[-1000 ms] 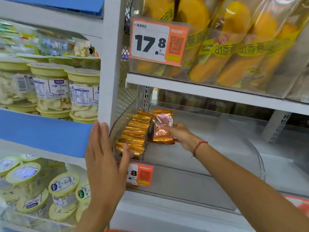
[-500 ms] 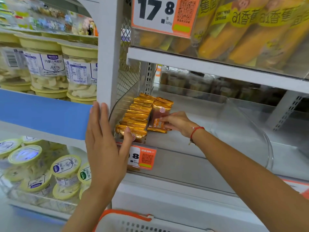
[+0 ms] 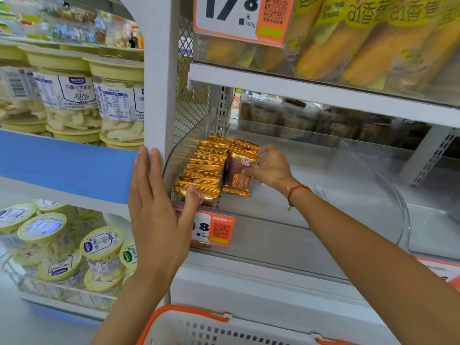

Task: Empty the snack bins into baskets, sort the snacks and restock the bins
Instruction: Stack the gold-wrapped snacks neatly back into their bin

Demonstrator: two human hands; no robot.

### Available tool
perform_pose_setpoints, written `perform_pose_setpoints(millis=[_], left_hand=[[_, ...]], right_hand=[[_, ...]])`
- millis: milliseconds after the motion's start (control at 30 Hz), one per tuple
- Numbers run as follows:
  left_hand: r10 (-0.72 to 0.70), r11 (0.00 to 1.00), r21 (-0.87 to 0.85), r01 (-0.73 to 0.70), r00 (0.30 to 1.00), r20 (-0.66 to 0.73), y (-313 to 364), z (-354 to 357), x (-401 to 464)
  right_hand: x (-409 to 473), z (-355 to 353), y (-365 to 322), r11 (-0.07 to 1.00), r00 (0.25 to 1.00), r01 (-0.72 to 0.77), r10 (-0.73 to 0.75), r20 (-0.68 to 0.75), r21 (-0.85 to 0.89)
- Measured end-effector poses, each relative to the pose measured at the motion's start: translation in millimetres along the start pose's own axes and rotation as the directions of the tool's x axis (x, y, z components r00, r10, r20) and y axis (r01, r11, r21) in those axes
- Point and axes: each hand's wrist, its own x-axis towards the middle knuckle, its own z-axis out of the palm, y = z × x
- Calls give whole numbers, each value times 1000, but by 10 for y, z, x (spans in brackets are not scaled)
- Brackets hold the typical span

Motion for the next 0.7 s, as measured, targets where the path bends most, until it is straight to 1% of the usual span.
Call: perform_pose_setpoints(millis=[67, 133, 200, 233, 300, 433, 567, 633, 700], left_hand=[[-2, 1000, -1, 2, 1000, 2, -7, -2, -4], [0, 1000, -2, 0, 1000, 2, -13, -2, -7], [2, 1000, -7, -2, 1000, 5, -11, 1, -11], [2, 1000, -9, -2, 1000, 6, -9, 1, -11], [0, 1000, -10, 0, 1000, 9, -10, 0, -8], [-16, 1000, -1, 16, 1000, 25, 1, -20, -14], [-32, 999, 0, 32, 998, 58, 19, -61, -1], [-40, 999, -4, 41, 995, 93, 34, -120, -1], [-53, 998, -17, 55, 992, 110, 84, -207, -42]], right_hand=[[-42, -6, -30, 991, 991, 132, -131, 8, -29], [-83, 25, -54, 968, 974, 226, -227, 6, -105], [-93, 78, -73, 951, 963, 265, -270, -12, -159], [-93, 97, -84, 953, 964, 259, -264, -15, -158], [-82, 105, -95, 970, 976, 217, -219, -5, -105], [-134, -37, -114, 992, 989, 116, -120, 89, 45], [-247, -283, -134, 999, 984, 21, -26, 174, 32], [-429, -420, -146, 997, 987, 53, -60, 152, 51], [-769, -552, -145, 980, 978, 182, -188, 89, 79]])
